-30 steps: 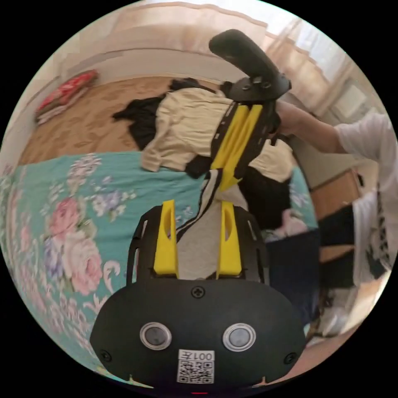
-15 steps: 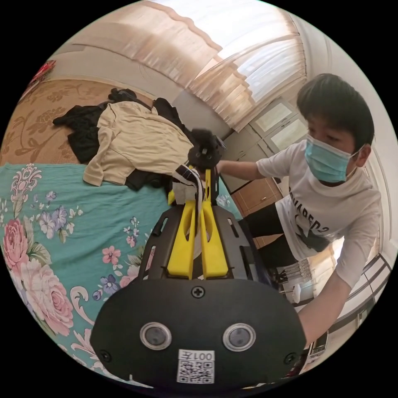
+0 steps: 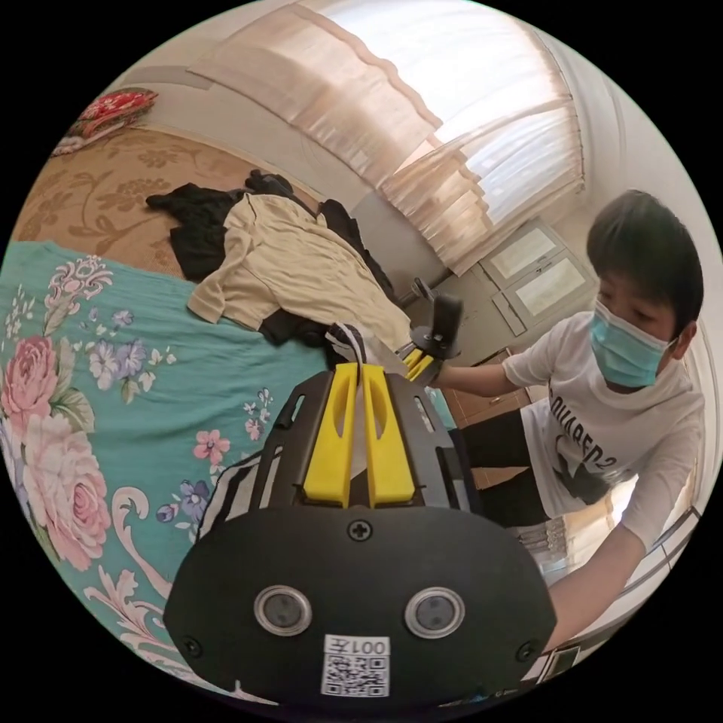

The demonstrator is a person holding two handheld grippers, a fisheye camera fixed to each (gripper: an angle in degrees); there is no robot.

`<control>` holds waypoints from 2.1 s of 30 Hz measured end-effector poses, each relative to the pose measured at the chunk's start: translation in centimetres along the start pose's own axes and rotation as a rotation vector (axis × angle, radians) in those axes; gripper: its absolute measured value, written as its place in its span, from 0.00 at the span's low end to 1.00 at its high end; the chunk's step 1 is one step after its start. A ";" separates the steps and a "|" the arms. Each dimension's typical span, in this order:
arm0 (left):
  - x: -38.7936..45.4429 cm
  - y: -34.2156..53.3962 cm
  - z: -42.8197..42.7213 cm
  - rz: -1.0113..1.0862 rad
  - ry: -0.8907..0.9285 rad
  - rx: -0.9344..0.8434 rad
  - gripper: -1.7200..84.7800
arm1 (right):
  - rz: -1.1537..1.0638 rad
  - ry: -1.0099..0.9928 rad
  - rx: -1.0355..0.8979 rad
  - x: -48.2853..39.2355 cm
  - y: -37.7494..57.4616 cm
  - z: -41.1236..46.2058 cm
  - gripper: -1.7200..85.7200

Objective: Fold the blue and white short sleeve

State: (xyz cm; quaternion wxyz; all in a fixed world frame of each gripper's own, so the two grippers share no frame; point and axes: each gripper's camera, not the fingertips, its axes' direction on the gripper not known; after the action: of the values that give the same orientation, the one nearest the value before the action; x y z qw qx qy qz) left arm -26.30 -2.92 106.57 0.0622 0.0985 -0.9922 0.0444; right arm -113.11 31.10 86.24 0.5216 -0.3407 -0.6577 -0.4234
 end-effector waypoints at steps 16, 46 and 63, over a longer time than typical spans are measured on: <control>-0.8 16.4 -3.8 -0.158 0.055 -0.068 0.01 | -0.633 0.490 -0.311 -26.2 5.9 14.2 0.04; -6.8 18.8 -5.5 -0.613 -0.145 0.323 0.01 | -0.597 0.651 -0.324 -29.7 9.5 19.7 0.06; -8.3 17.6 -3.0 -0.581 -0.215 0.227 0.02 | -0.219 0.550 -0.245 -24.8 11.4 16.6 0.04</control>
State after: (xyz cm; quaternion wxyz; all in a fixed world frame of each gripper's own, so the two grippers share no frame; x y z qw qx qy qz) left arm -21.48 16.18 107.08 -0.0441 0.3880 -0.9121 0.1244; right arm -104.06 50.73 62.72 0.5865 -0.2009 -0.4688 -0.6292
